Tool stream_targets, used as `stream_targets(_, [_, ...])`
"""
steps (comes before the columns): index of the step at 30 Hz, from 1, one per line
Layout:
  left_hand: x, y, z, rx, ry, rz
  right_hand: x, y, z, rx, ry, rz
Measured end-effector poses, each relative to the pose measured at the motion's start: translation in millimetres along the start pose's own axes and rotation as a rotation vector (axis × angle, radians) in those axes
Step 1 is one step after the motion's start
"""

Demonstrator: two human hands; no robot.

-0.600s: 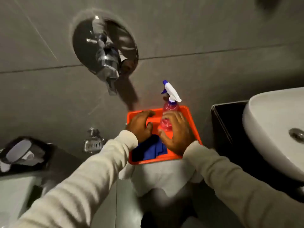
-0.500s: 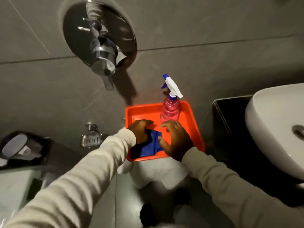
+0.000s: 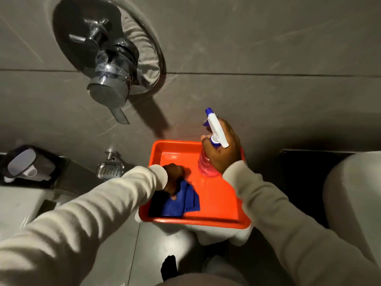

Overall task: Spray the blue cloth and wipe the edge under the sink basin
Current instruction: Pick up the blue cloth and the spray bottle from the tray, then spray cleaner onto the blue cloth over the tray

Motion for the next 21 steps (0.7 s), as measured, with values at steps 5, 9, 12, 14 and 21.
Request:
stream_targets(5, [-8.4,-3.1,-19.9,0.059,-0.046,-0.173,-4.5,12.1,12.7,-0.018,-0.044,0.099])
stream_targets(9, [-14.0,-18.1,-46.7,0.197,-0.005,-0.474,-24.6,11.6,21.5,-0.145,-0.037,0.044])
stream_targets(12, [-18.5,-30.7,-72.0,0.353,0.043,-0.932,-53.8,7.4,32.6,-0.344,0.029,0.221])
stream_targets(14, [-17.6,-33.1,-85.8,0.386,0.075,-1.203,-74.6,1.8,32.6,-0.518,-0.005,0.237])
stream_targets(21, [-11.2,-20.1,-105.9,0.372,0.135,-1.750,-96.1,-23.7,-17.9,-0.869,-0.109,-0.350])
Point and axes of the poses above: each hand's wrist, its own z-axis towards the middle knuckle, its own y-axis out of the palm, x = y × z, the point moved 5 cm from there along z, towards the middle knuckle, and after that the axes turned 4 degrees about x, right-handed, at the moved point
